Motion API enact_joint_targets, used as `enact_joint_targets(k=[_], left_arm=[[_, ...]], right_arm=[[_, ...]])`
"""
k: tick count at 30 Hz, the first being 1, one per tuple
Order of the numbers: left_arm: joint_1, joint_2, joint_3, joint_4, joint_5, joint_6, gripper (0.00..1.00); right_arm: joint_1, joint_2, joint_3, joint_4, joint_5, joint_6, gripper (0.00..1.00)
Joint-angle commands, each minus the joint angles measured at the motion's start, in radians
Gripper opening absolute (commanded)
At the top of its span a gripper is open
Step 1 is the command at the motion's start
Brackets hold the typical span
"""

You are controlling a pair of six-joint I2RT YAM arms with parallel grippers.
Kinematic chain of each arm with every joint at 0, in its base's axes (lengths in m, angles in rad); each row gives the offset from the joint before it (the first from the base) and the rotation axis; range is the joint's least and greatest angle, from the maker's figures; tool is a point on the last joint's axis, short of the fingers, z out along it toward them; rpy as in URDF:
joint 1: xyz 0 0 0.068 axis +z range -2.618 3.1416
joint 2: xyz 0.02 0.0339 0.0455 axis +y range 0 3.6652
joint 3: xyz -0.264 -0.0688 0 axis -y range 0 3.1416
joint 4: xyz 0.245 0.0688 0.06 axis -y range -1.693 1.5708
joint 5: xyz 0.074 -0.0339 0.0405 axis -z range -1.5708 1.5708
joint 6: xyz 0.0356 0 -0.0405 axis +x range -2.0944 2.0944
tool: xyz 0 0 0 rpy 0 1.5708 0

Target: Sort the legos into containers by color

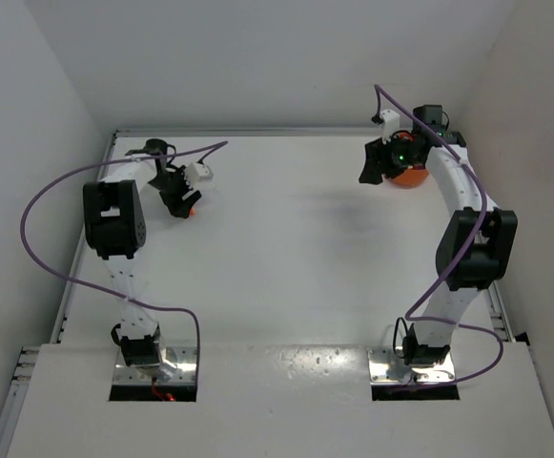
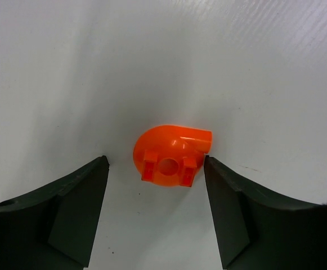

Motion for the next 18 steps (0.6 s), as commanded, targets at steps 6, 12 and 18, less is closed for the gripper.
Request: enact_joint_targets(k=[6,12,18], left_arm=[[-0.012,-0.025,-0.083,0.073,-0.006,0.006,0.68],[-0.03,-0.054,-0.141,0.082,-0.006,0.026,0.57],[-0.03,-0.097,-0.199,0.082,0.052,0.035,0.46]], right_arm=[[0.005,-0.008,0.045,0.008,0.012,-0.02,0.64],[0.005,-0.008,0.036,0.008,0.012,-0.02,0.64],[0.005,-0.019,0.014,0.008,-0.022,-0.02,0.64]])
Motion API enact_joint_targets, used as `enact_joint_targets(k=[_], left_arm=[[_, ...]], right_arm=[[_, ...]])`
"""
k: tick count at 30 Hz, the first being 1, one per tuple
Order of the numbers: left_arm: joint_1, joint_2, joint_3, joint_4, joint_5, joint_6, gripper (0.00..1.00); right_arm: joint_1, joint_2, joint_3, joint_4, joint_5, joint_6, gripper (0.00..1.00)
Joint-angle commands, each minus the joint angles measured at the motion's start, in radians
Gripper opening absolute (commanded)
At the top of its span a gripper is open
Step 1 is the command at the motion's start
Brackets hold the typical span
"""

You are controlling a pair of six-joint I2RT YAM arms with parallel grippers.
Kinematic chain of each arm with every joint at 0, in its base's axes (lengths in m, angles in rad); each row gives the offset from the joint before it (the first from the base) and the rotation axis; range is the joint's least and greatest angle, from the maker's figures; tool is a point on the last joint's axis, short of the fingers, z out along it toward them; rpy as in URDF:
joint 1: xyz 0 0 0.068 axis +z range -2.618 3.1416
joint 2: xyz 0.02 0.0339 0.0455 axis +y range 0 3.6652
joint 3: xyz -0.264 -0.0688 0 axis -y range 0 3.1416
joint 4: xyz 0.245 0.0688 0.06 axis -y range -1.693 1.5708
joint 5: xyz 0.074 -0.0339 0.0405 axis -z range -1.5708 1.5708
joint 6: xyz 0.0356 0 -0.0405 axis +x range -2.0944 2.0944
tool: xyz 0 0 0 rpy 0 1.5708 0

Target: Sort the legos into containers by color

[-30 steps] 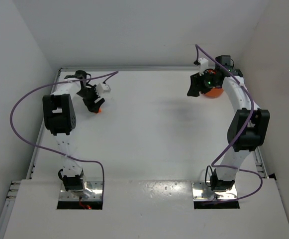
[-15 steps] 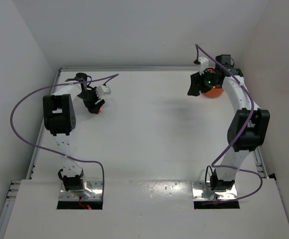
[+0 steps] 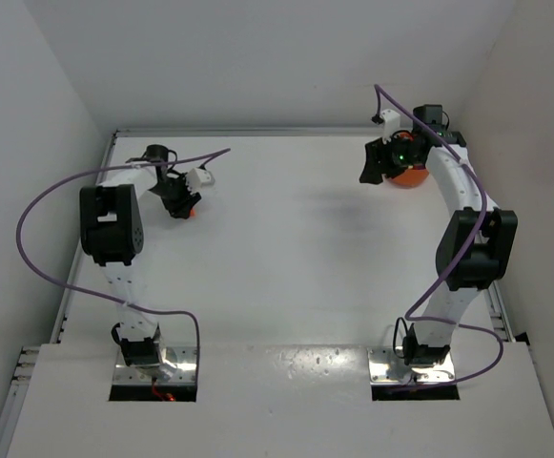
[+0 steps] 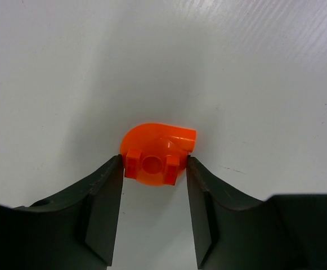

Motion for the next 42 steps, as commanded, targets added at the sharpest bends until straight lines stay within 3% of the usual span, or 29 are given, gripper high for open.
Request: enact_joint_targets(k=[1,3,12,20,23,26,31,33,36,42], left_arm=[[-0.016,-0.028,-0.054,-0.024,0.056,0.028,0.41],[-0.016,-0.048,-0.075,-0.024,0.095,0.014,0.35],[-0.045,-0.197,-0.126,-0.024,0.254,-0.113,0.3],[-0.17,-0.338,-0.155,0.014,0.395,-0.288,0.25],[-0.224,-0.363,-0.146,0.036,0.435,-0.364,0.23],[-0.244,-0.389,-0.146,0.112,0.435,-0.479,0.22],[-0.221,-0.42,-0.173,0.206,0.38,-0.566,0.35],[-0.178,-0.429,-0.213,0.27,0.371,-0.677,0.44],[-0.134,-0.443,-0.227,0.337,0.326,-0.782,0.51],[-0.045,-0.443,-0.247,0.346,0.277,-0.877,0.53]], right_arm=[[0.014,-0.019,0.002,-0.001,-0.052,-0.02,0.64],[0.014,-0.028,-0.008,-0.001,-0.098,-0.006,0.64],[0.023,-0.038,-0.112,0.14,-0.331,0.299,0.64],[0.058,0.019,-0.213,0.544,-0.532,0.809,0.64],[0.085,0.045,-0.213,0.615,-0.542,0.888,0.64],[0.111,0.079,-0.193,0.615,-0.532,0.899,0.64],[0.157,0.088,-0.164,0.504,-0.413,0.757,0.64],[0.21,0.108,-0.121,0.444,-0.333,0.665,0.64],[0.278,0.174,-0.063,0.443,-0.287,0.664,0.64],[0.407,0.343,0.127,0.462,-0.267,0.718,0.64]])
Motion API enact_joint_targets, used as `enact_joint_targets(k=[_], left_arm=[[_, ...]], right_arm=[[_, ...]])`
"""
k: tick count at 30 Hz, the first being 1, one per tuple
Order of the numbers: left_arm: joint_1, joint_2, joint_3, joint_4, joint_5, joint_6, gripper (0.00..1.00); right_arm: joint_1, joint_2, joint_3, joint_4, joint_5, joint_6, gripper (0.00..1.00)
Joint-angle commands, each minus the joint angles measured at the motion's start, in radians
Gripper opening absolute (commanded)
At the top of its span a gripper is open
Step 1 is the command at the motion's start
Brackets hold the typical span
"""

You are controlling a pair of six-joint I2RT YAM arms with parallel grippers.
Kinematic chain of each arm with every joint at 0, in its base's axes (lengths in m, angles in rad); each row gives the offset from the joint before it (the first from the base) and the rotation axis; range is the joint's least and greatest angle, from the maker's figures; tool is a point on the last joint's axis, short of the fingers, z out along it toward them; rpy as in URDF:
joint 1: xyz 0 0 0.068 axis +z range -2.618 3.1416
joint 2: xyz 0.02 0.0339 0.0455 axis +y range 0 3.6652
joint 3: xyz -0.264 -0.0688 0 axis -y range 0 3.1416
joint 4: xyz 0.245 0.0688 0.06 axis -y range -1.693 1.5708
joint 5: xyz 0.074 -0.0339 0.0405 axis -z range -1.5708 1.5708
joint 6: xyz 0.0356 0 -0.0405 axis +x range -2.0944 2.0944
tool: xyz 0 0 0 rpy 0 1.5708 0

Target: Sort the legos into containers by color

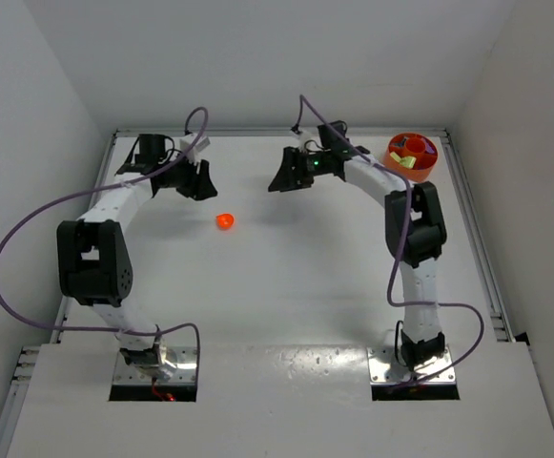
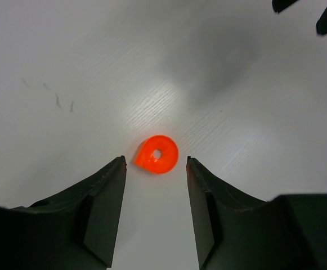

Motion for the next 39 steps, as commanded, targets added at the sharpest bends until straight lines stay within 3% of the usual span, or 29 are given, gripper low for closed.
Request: enact_joint_targets(k=[1,14,21,39], left_arm=[[0.055,-0.045,-0.014,0.06,-0.018,-0.114,0.53],[0.136,-0.157,-0.135,0.06,-0.018,-0.132,0.55],[0.165,-0.182,-0.166,0.051,-0.027,-0.132,0.55],[0.213,-0.202,-0.203,0.02,-0.027,-0.096,0.55]], right_arm=[[0.069,0.097,0.116,0.032,0.025,0.024,0.64],[0.202,0.301,0.256,0.106,0.122,0.18,0.63],[0.248,0.351,0.285,0.115,0.121,0.19,0.48],[0.29,0.432,0.321,0.115,0.2,0.251,0.44]])
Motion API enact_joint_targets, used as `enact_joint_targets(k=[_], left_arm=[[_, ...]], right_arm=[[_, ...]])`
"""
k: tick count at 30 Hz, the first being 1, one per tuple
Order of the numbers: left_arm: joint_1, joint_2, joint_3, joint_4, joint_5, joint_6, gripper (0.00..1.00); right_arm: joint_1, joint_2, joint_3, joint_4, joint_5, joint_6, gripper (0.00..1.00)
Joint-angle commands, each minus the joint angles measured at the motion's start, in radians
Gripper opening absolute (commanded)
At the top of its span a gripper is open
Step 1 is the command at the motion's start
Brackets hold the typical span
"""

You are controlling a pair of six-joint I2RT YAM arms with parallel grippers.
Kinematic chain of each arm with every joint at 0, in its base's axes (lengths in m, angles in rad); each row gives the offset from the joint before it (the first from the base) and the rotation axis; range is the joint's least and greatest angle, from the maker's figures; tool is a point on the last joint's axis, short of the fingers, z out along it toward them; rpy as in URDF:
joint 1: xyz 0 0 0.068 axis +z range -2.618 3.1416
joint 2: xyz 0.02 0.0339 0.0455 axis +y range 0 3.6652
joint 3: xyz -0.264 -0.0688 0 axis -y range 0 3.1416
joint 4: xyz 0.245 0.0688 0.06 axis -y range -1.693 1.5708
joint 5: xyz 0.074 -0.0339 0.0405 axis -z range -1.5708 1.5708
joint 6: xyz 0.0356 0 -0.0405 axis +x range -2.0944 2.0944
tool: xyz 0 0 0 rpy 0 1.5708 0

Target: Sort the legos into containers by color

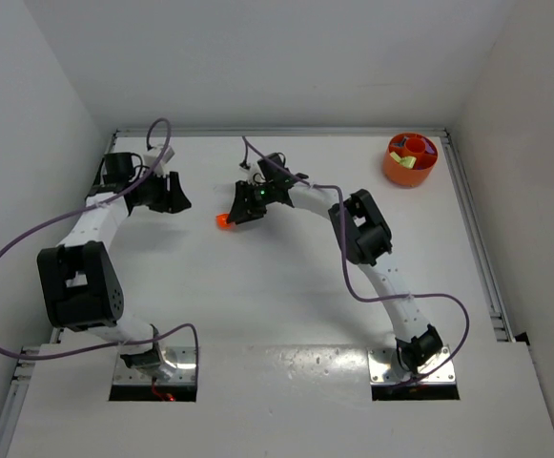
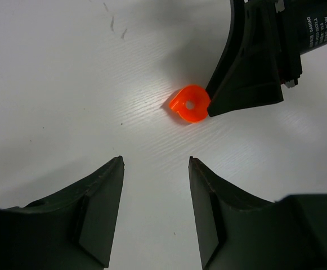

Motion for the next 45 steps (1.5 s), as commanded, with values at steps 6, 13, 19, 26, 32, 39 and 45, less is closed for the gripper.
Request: enact_joint_targets(k=[6,13,19,26,32,39,45], left_arm=[[0.037,-0.036,-0.005,0.002,0.01,0.033,0.55],[0.057,-0.036,-0.014,-0.041,0.01,0.062,0.55],[0.057,-0.027,-0.014,-0.041,0.019,0.071,0.57],[-0.003,0.004,-0.014,0.052,0.051,0.009,0.57],[-0.205,0.082,0.095,0.054,-0.042,-0.013,0.59],[-0.336,0.236,0.276,-0.007,-0.153,-0.036,0.66],[-0.408,0.236,0.299,0.036,-0.204,-0.036,0.7]], right_arm=[[0.013,0.047,0.051,0.019,0.075,0.032,0.35],[0.022,0.067,0.069,0.019,0.085,0.023,0.25],[0.018,0.009,0.043,-0.018,0.109,-0.055,0.0],[-0.073,-0.319,-0.093,-0.202,0.239,-0.422,0.0],[-0.163,-0.586,-0.123,-0.312,0.63,-0.786,0.0],[-0.314,-0.708,-0.284,-0.246,0.927,-0.971,0.0],[-0.507,-0.625,-0.183,-0.269,0.97,-0.982,0.0]])
